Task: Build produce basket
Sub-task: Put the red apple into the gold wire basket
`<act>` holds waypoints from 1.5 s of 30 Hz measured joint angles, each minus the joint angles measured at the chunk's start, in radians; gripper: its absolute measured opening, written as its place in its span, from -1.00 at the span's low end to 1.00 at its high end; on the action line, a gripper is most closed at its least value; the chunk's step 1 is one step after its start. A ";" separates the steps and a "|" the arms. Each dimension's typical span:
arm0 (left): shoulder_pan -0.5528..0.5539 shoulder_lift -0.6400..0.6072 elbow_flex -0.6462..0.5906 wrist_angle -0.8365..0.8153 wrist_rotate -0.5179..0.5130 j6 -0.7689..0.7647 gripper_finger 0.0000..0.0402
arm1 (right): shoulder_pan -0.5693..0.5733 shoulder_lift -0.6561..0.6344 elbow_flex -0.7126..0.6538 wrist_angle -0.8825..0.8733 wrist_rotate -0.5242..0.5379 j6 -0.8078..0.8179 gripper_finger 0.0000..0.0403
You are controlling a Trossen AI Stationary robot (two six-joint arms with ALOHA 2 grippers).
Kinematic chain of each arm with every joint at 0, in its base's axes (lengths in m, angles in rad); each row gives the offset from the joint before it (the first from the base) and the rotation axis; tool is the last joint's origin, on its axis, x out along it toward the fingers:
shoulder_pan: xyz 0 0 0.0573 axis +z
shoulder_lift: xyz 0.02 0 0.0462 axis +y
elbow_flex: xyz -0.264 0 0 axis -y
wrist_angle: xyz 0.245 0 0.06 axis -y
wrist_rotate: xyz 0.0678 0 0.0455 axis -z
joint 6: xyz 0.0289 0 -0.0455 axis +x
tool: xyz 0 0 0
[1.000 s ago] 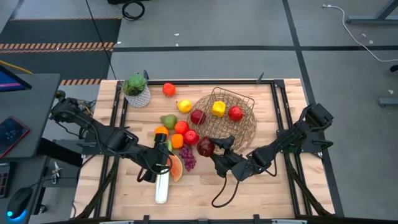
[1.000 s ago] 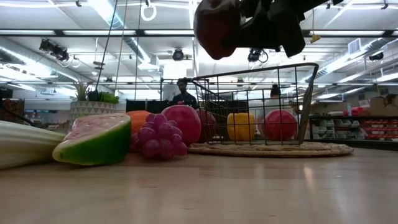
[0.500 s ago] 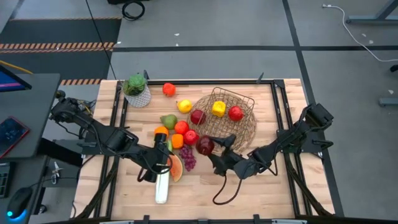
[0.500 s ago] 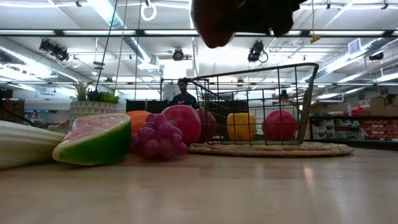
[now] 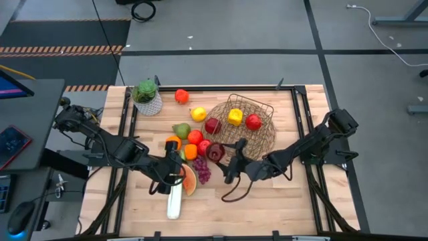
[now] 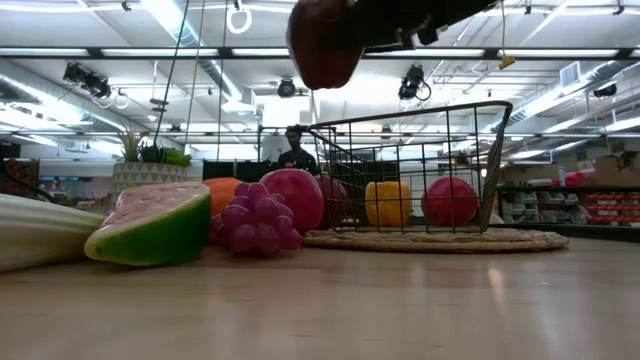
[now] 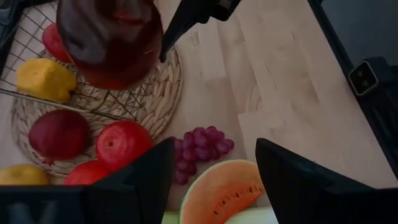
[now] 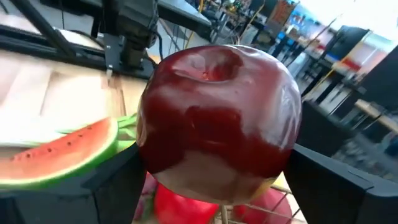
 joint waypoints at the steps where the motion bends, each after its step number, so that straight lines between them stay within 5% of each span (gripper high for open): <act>1: 0.000 0.000 0.000 -0.001 -0.004 0.000 0.15 | -0.004 -0.011 0.000 -0.017 -0.012 0.031 0.77; 17: 0.007 0.086 -0.015 0.017 -0.043 -0.002 0.15 | -0.010 -0.093 0.000 -0.159 -0.409 0.380 0.77; 27: -0.024 0.160 -0.015 0.066 -0.226 0.152 0.15 | -0.058 -0.093 0.000 -0.132 -0.483 0.560 0.77; 45: -0.074 0.161 -0.015 0.065 -0.241 0.105 0.15 | -0.163 -0.092 0.000 0.097 -0.597 0.666 0.77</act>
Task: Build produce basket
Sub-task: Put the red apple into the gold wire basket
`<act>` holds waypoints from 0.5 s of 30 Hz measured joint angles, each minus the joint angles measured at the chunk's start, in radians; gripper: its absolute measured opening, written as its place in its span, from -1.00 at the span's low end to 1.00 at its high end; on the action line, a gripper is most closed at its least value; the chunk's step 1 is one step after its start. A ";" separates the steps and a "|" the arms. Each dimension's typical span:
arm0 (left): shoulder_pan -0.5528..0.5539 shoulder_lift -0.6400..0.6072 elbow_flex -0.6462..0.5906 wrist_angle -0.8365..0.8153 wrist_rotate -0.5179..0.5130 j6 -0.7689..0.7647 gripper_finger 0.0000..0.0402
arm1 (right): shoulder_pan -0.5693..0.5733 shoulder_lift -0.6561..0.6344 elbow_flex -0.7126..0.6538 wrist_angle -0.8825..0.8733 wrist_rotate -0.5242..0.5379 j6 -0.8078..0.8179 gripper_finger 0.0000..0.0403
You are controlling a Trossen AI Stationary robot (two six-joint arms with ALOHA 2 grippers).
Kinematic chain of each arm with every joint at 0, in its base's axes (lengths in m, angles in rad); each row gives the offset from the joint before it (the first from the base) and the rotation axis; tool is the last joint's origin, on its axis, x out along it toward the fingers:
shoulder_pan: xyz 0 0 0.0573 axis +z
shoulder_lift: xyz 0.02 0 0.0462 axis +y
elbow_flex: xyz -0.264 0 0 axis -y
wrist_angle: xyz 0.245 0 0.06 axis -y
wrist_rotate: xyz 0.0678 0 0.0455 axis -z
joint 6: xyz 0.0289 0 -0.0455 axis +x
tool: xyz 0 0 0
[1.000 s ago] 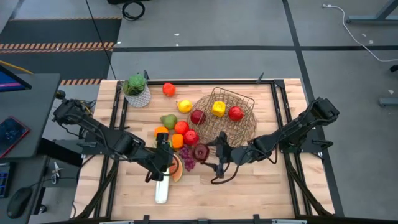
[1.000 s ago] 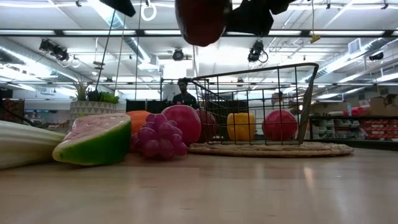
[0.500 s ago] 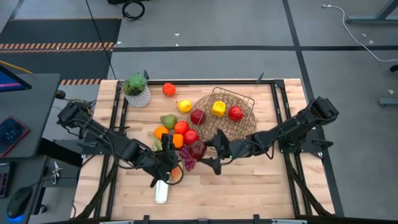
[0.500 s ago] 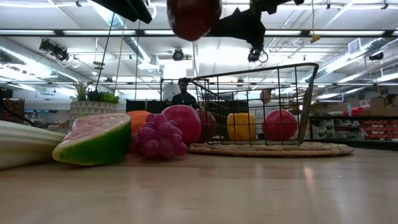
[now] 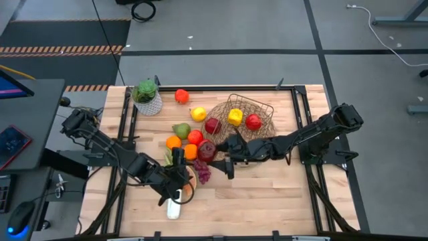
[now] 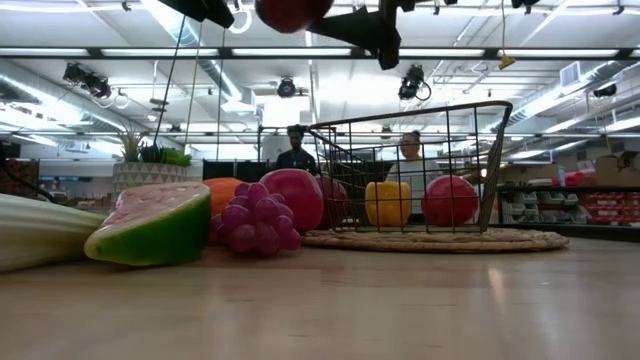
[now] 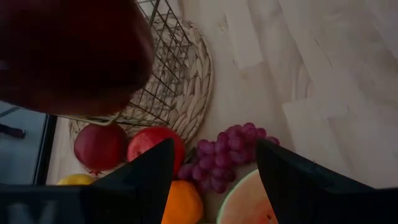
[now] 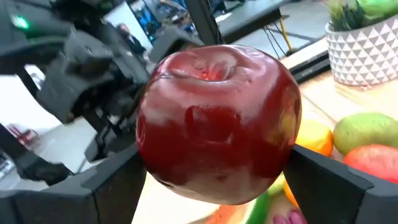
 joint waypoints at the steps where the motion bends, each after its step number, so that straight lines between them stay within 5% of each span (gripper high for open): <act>1: -0.005 0.000 0.000 0.000 -0.008 0.000 0.15 | -0.004 0.000 0.000 0.020 -0.011 0.000 0.77; 7: -0.035 -0.003 0.000 -0.003 -0.049 0.001 0.15 | -0.029 0.000 0.000 0.161 -0.096 0.074 0.77; 15: -0.051 -0.005 0.000 -0.010 -0.078 -0.004 0.15 | -0.108 0.000 0.000 0.141 -0.284 0.243 0.77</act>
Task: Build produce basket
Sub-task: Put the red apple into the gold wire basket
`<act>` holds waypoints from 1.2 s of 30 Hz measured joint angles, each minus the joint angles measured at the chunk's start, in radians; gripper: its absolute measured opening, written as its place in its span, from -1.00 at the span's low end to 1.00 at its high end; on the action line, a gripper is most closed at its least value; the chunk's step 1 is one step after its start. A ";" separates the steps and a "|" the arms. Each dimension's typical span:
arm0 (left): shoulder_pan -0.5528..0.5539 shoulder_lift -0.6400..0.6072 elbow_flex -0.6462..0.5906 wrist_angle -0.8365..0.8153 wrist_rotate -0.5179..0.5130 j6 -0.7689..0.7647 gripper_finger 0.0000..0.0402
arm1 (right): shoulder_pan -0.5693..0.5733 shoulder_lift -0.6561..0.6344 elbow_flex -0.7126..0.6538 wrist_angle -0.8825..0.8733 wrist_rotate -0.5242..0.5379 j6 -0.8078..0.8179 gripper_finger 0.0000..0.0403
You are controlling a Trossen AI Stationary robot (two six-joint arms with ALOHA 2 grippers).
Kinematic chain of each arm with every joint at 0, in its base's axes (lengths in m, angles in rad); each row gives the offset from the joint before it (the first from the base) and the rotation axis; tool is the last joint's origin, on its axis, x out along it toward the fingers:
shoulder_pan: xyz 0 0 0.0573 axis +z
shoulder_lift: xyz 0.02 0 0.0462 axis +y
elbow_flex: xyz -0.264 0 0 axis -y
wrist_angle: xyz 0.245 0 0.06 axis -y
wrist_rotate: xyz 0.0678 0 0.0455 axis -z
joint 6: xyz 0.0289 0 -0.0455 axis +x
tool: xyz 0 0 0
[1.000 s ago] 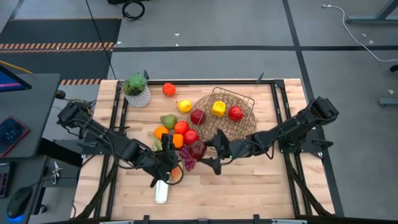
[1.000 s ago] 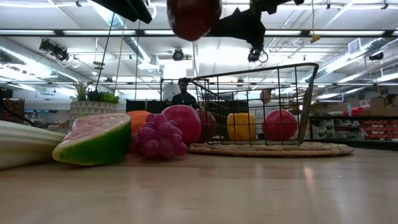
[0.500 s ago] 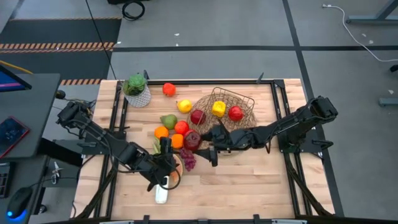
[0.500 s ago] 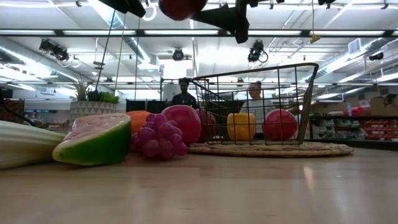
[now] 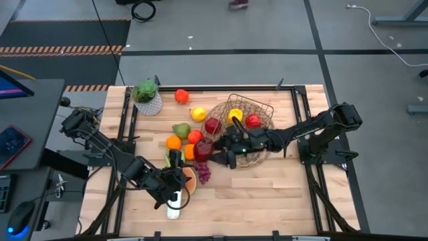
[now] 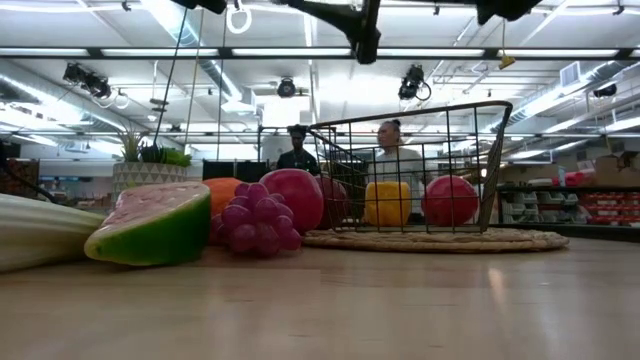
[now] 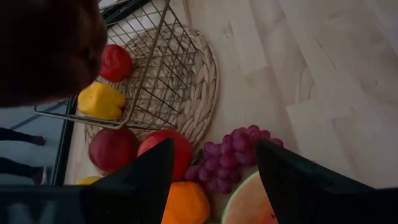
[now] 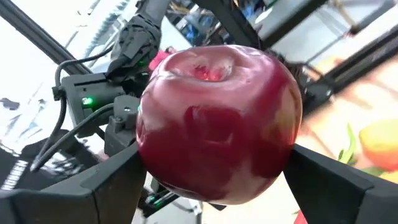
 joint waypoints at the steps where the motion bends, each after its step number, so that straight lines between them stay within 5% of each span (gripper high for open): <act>1: 0.000 0.000 0.000 0.000 0.000 -0.001 0.15 | -0.011 0.000 0.000 0.005 -0.027 0.020 0.77; 21: -0.005 -0.006 0.000 -0.036 0.000 -0.049 0.15 | -0.063 -0.001 0.001 0.278 -0.307 0.354 0.77; 26: -0.005 -0.021 0.000 -0.028 0.000 -0.049 0.15 | -0.051 -0.001 0.001 0.343 -0.350 0.738 0.77; 36: -0.005 -0.022 0.001 -0.027 0.000 -0.049 0.15 | -0.041 0.000 0.001 0.355 -0.178 1.444 0.77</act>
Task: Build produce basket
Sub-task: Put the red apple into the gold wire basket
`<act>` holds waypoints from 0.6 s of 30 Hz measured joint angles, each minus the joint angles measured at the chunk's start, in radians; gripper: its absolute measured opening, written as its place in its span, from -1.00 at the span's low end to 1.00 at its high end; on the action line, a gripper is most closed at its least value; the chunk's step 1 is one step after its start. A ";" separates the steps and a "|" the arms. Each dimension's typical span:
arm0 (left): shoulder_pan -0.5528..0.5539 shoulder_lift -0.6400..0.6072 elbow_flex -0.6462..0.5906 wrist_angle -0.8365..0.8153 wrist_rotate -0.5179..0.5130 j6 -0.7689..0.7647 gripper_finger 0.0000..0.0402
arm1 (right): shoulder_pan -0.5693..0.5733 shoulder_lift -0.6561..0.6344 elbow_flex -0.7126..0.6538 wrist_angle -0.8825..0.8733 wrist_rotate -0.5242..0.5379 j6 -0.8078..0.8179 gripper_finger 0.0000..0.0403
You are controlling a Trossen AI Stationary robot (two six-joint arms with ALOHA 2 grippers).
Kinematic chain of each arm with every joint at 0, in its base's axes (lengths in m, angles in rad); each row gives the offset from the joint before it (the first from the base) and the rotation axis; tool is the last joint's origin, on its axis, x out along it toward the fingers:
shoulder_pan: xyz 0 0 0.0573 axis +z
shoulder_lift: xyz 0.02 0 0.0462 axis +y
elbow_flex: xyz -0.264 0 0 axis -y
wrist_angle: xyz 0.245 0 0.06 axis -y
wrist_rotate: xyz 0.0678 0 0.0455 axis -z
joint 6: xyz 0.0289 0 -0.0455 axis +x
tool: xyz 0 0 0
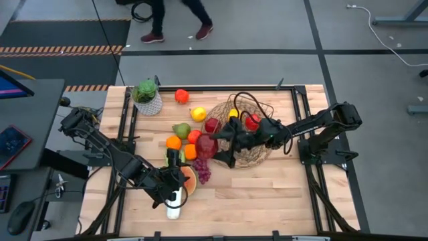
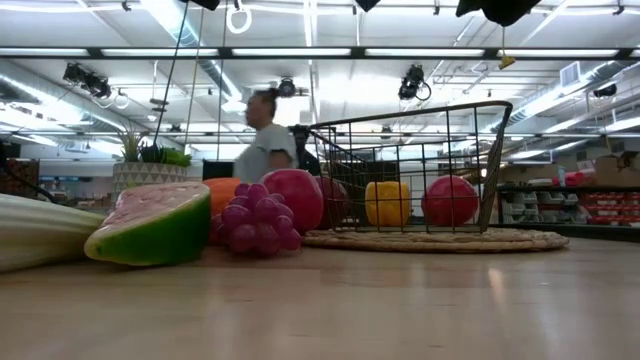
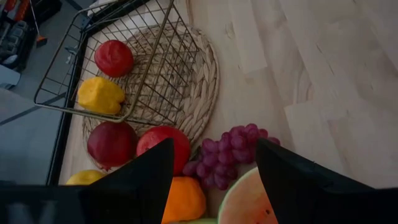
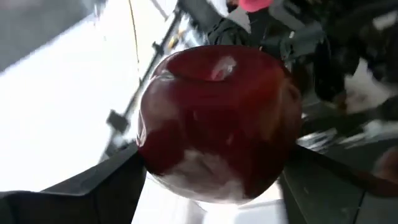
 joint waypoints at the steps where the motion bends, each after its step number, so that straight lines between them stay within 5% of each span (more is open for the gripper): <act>1: 0.000 0.000 0.000 -0.001 0.000 0.000 0.15 | 0.000 0.000 0.000 0.000 0.010 0.064 0.77; 11: 0.000 0.000 0.000 -0.014 0.000 0.002 0.15 | 0.000 0.000 0.000 0.001 0.035 0.596 0.77; 18: 0.000 0.002 0.000 -0.024 0.000 0.004 0.15 | -0.017 0.000 0.000 0.000 0.035 0.661 0.77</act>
